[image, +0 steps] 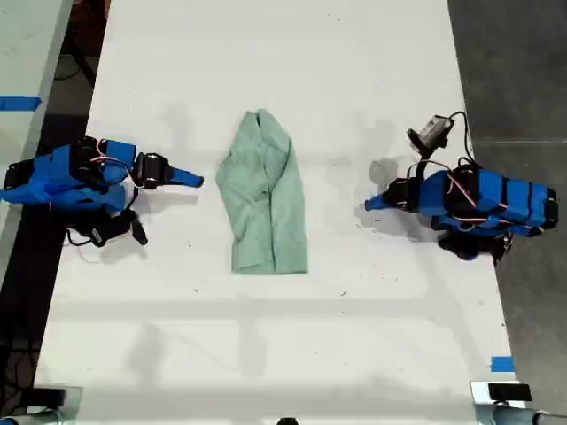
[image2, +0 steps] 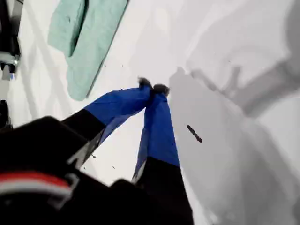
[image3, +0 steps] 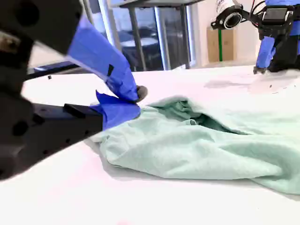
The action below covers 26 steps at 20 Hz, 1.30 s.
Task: Fold t shirt
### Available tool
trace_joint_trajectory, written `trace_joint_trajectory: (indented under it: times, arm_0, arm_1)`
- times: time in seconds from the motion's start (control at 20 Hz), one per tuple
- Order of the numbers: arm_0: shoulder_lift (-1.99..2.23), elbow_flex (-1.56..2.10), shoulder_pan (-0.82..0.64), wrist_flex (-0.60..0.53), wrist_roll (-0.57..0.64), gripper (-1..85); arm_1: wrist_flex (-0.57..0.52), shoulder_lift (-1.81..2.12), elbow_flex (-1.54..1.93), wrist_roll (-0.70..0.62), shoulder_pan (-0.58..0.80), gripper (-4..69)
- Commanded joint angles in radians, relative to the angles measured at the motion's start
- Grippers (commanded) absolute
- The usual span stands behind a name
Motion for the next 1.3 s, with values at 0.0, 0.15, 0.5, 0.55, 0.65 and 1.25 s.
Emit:
trace_joint_trajectory:
  times: [0.0, 0.15, 0.5, 0.55, 0.65, 1.25]
  arm_0:
    - [0.008, 0.012, -0.038, 0.092, -0.212, -0.1]
    - [0.008, 0.005, -0.020, 0.103, -0.186, -0.1]
    - [-0.002, -0.064, 0.044, 0.104, -0.160, -0.1]
    - [-0.058, -0.130, 0.029, 0.149, -0.179, -0.1]
    - [-0.307, -0.341, 0.075, 0.175, -0.250, -0.1]
    - [-1.770, -1.298, 0.367, 0.041, -0.390, 6.8]
  arm_1:
    - [0.069, 0.017, 0.049, -0.020, 0.035, 1.1]
    - [0.114, 0.017, 0.028, 0.055, 0.051, 1.2]
    - [0.078, -0.129, -0.115, 0.080, -0.025, 1.7]
    - [0.083, -0.336, -0.264, 0.101, -0.051, 1.7]
    - [0.075, -0.776, -0.595, 0.103, -0.109, 1.9]
    - [0.236, -1.983, -1.769, 0.103, -0.359, 15.8]
